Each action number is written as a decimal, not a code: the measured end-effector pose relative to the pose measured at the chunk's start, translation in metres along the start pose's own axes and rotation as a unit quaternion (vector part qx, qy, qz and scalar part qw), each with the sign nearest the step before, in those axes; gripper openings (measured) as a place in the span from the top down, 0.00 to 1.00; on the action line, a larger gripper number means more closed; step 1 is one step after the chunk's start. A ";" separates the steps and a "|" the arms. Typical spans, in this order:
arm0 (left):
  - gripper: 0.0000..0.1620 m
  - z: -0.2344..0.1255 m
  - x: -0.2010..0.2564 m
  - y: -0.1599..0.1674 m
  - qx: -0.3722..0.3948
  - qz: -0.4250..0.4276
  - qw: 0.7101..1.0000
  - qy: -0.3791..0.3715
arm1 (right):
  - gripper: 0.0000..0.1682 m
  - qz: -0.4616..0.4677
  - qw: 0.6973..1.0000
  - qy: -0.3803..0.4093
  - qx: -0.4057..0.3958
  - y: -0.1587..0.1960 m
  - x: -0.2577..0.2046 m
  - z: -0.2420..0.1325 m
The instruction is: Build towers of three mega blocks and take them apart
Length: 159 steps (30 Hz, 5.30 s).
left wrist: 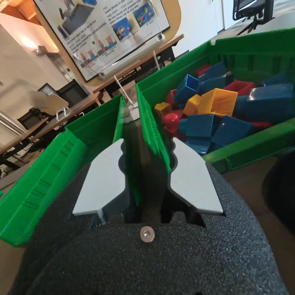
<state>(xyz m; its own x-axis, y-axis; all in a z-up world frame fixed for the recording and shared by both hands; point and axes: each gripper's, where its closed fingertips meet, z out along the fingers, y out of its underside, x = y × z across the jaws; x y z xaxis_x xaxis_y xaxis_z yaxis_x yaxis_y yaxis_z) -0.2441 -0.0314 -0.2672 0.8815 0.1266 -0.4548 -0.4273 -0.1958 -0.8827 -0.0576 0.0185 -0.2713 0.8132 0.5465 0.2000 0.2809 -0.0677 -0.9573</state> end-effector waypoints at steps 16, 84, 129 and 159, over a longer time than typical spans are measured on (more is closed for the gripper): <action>0.94 0.021 0.011 0.003 -0.012 0.057 0.998 0.034 | 0.92 -0.036 0.994 -0.011 -0.105 0.025 0.011 0.029; 0.94 -0.205 -0.384 0.190 -0.047 0.012 0.964 -0.262 | 0.93 -0.214 0.947 -0.232 0.068 -0.126 -0.465 0.085; 0.57 -0.046 -0.209 0.079 -0.009 0.053 0.998 -0.038 | 0.45 -0.006 0.993 -0.088 0.074 -0.086 -0.237 0.053; 0.94 -0.010 -0.200 0.105 -0.240 0.101 0.964 0.055 | 0.91 -0.128 0.987 -0.046 -0.082 -0.039 -0.201 0.086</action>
<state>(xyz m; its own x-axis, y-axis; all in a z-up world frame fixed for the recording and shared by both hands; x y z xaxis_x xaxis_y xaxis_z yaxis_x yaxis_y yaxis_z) -0.4636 -0.0870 -0.2678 0.8180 -0.0601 -0.5721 -0.4732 -0.6359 -0.6097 -0.2758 -0.0166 -0.2917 0.6572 0.6369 0.4029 0.5555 -0.0481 -0.8301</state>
